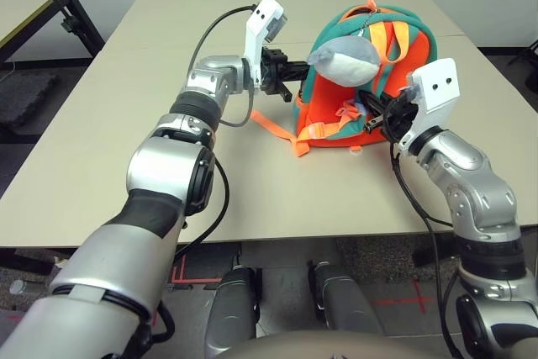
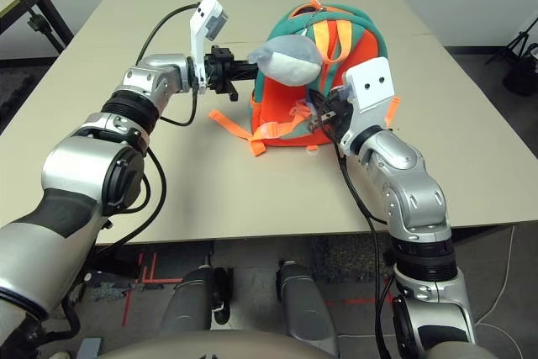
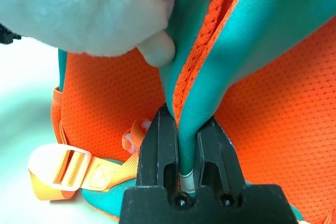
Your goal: Put the pencil case into the backpack and zip it.
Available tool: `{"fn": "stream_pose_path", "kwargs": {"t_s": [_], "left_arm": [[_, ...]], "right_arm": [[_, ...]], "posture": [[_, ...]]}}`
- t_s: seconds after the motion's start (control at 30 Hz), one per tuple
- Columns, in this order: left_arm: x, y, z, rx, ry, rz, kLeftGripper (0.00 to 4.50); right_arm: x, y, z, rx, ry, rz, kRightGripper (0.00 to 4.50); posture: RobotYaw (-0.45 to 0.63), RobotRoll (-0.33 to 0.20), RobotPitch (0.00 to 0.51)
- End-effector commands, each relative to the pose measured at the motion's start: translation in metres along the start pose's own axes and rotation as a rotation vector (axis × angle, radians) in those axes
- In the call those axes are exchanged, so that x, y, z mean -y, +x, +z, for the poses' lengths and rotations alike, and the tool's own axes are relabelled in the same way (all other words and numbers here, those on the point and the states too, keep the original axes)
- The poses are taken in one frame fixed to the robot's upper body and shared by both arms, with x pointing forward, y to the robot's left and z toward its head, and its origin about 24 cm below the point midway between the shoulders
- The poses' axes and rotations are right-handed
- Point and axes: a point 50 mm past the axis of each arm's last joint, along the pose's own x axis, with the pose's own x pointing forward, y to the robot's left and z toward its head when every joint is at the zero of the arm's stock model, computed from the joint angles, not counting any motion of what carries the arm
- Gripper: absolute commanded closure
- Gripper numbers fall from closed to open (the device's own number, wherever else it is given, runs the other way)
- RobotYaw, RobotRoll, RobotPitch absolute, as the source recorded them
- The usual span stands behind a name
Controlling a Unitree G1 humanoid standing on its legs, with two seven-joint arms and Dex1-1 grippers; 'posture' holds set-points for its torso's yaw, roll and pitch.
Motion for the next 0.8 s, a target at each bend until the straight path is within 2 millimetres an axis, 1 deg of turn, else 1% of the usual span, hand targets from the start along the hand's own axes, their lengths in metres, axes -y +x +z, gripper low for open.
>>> {"fn": "stream_pose_path", "kwargs": {"t_s": [0.03,0.1,0.13,0.3,0.43,0.6,0.67,0.8], "left_arm": [[-0.003,-0.015,0.028,0.067,0.031,-0.027,4.32],[-0.004,-0.026,0.038,0.088,0.048,-0.035,3.85],[-0.005,-0.031,0.044,0.099,0.060,-0.042,3.51],[0.000,-0.052,0.069,0.114,0.147,-0.089,1.52],[0.010,-0.059,0.083,0.110,0.207,-0.142,0.00],[0.027,-0.059,0.095,0.099,0.257,-0.225,0.00],[0.038,-0.056,0.098,0.080,0.284,-0.281,0.00],[0.053,-0.048,0.095,0.025,0.328,-0.359,0.00]], "right_arm": [[-0.003,0.000,-0.004,-0.018,0.006,0.010,4.41],[-0.004,0.000,-0.005,-0.019,0.008,0.013,4.41],[-0.004,0.001,-0.006,-0.020,0.009,0.016,4.41],[-0.005,0.004,-0.007,-0.021,0.012,0.028,4.41],[-0.005,0.005,-0.008,-0.021,0.013,0.032,4.41],[-0.005,0.005,-0.008,-0.023,0.012,0.035,4.41],[-0.005,0.004,-0.009,-0.025,0.011,0.034,4.41],[-0.005,0.004,-0.010,-0.027,0.010,0.034,4.41]], "posture": [[-0.26,0.000,0.099],[-0.26,0.000,0.099],[-0.26,0.000,0.100],[-0.24,0.000,0.099],[-0.24,0.000,0.097],[-0.24,0.000,0.094],[-0.24,0.000,0.094],[-0.24,0.000,0.089]]}}
